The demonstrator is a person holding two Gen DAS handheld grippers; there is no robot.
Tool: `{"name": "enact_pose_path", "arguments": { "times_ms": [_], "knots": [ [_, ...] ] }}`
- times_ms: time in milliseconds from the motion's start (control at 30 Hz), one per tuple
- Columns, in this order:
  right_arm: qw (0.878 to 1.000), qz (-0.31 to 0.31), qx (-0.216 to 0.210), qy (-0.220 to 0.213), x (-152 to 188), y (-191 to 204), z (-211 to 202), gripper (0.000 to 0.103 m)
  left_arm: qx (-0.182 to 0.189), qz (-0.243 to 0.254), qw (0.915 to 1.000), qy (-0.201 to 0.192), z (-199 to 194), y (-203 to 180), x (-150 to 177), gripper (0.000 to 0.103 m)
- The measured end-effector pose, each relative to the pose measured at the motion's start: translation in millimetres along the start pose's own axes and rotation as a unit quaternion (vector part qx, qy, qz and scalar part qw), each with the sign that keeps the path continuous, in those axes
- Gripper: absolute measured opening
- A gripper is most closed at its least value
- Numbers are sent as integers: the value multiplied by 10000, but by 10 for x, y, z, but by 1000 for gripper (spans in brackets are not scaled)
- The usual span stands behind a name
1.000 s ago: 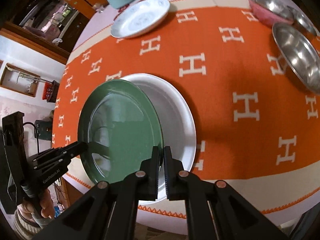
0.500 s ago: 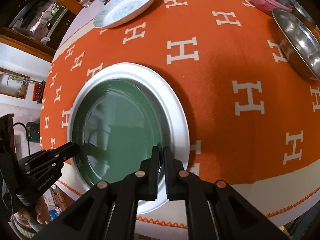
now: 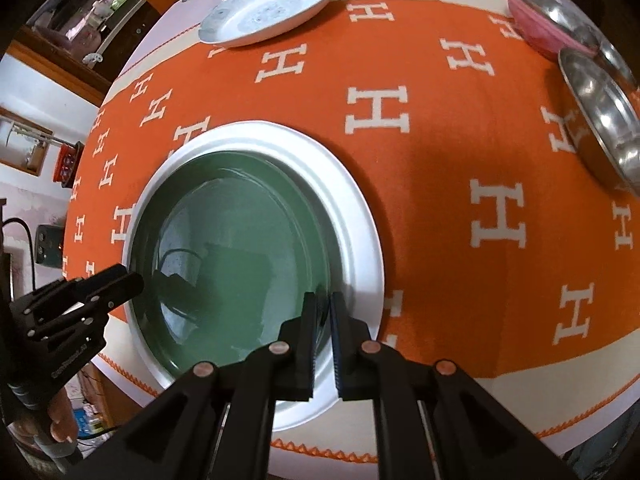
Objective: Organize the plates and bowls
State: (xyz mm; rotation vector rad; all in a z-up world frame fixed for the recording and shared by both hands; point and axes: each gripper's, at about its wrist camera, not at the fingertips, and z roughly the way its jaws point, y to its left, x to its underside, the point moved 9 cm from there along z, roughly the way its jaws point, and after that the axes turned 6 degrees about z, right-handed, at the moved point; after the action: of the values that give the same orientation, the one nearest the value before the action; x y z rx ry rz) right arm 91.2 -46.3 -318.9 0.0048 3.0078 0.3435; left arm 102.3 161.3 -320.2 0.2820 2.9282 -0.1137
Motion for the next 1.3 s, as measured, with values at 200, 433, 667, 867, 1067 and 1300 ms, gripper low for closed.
{"name": "enact_pose_path", "arguments": {
  "times_ms": [200,433,667,867,1067,1300],
  "knots": [
    [9998,-136,38,-173,-26,36,-118,16,11,13,9999,-127,-117,-15,-20,49],
    [9993,-261,80,-259,18,83,-175,18,65,-45,9994,-331,-282,-30,-23,71],
    [9993,-240,-24,-301,82,115,-243,18,170,-129,9985,-513,-486,-77,-22,76],
    [9988,-202,-106,-425,97,141,-377,18,96,60,9967,-799,-742,-143,-64,78],
    [9971,-161,-80,-742,48,148,-643,18,109,184,9930,-1157,-1060,-146,-187,79],
    [9919,-240,156,-1238,-158,120,-1122,18,-24,305,9870,-1579,-1433,-29,-474,79]
  ]
}}
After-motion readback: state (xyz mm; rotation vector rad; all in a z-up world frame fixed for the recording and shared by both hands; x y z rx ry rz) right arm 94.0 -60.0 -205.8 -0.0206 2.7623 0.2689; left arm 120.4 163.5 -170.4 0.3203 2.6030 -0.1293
